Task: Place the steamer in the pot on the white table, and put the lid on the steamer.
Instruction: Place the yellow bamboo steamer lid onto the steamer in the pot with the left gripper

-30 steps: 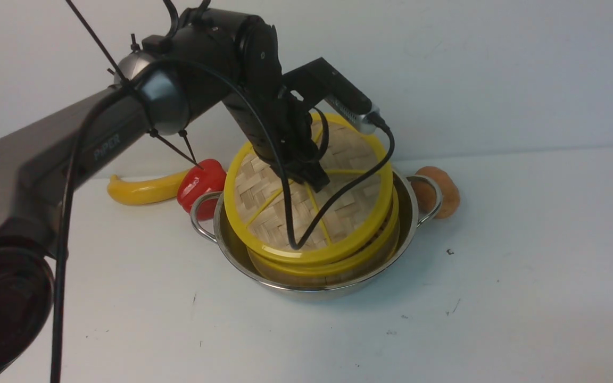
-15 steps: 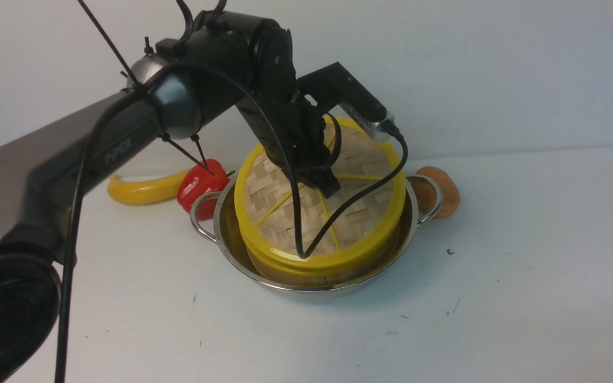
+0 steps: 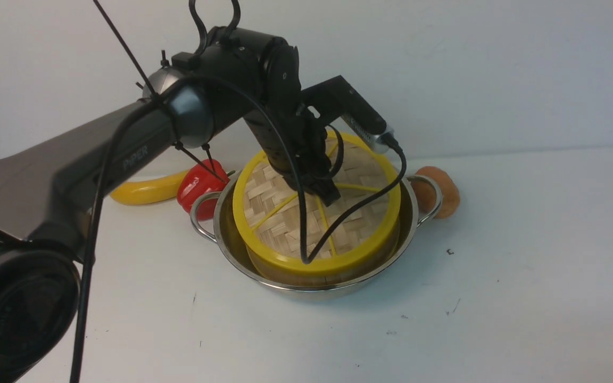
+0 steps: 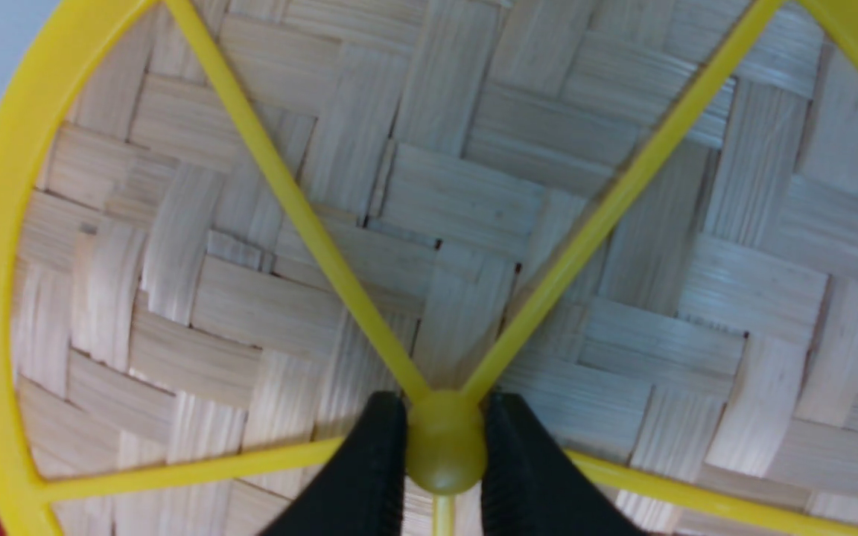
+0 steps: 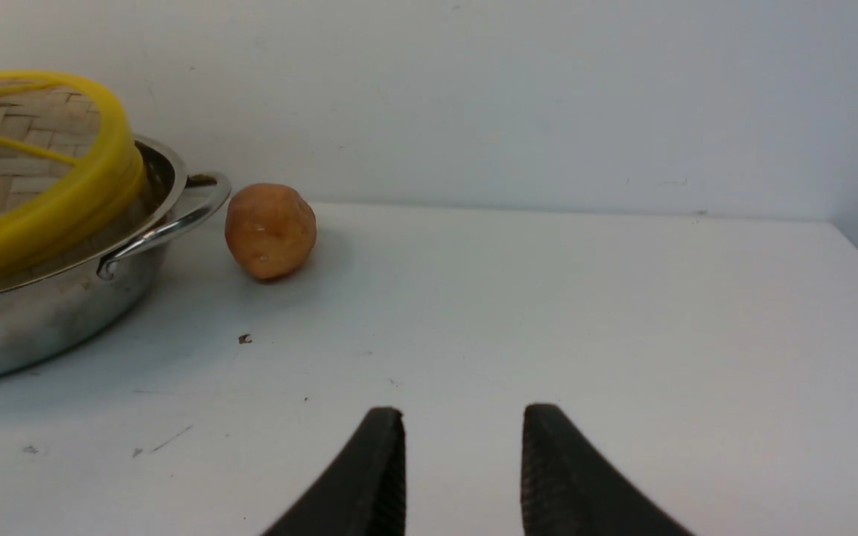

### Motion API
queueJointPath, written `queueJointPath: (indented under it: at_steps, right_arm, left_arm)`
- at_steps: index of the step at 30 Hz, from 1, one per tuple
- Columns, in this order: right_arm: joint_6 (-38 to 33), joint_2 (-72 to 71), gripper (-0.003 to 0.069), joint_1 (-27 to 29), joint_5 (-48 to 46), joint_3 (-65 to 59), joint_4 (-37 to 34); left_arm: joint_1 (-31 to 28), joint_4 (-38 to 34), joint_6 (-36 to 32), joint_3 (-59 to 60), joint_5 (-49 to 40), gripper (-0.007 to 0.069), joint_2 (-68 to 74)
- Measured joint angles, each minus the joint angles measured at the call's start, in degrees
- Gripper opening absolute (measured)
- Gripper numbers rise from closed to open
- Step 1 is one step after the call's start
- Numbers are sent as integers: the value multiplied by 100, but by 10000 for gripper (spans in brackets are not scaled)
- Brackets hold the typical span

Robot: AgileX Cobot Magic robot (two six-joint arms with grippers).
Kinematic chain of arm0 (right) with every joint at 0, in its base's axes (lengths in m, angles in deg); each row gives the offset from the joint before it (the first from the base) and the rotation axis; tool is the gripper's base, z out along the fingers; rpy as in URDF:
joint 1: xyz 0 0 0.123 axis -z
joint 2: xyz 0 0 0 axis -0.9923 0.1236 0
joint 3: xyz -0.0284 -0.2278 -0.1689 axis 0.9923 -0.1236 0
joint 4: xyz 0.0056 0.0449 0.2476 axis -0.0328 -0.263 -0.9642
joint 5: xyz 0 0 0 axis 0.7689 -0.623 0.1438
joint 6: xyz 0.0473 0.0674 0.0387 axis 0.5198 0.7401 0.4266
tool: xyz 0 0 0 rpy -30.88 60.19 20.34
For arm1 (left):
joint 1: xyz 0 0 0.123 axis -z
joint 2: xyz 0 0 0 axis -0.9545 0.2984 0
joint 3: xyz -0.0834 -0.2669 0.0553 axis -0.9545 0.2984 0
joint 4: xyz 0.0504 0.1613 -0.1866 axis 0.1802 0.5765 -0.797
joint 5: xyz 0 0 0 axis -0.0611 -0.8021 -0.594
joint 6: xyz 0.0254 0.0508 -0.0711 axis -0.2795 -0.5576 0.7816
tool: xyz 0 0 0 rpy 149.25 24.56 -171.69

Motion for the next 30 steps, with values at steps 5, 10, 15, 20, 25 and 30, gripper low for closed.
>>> queueJointPath:
  at_steps: [5, 10, 15, 20, 25, 30]
  right_arm:
    - [0, 0, 242, 0, 0, 0, 0]
    - [0, 0, 242, 0, 0, 0, 0]
    - [0, 0, 242, 0, 0, 0, 0]
    - [0, 0, 242, 0, 0, 0, 0]
    - [0, 0, 242, 0, 0, 0, 0]
    - [0, 0, 242, 0, 0, 0, 0]
  left_arm:
    - [5, -5, 0, 0, 13, 122, 0]
    - [5, 8, 0, 0, 18, 122, 0]
    - [-7, 5, 14, 0, 41, 122, 0]
    - [-13, -7, 157, 0, 41, 122, 6]
    - [-37, -12, 385, -54, -33, 122, 6]
    - [-56, -22, 447, -124, -91, 122, 6]
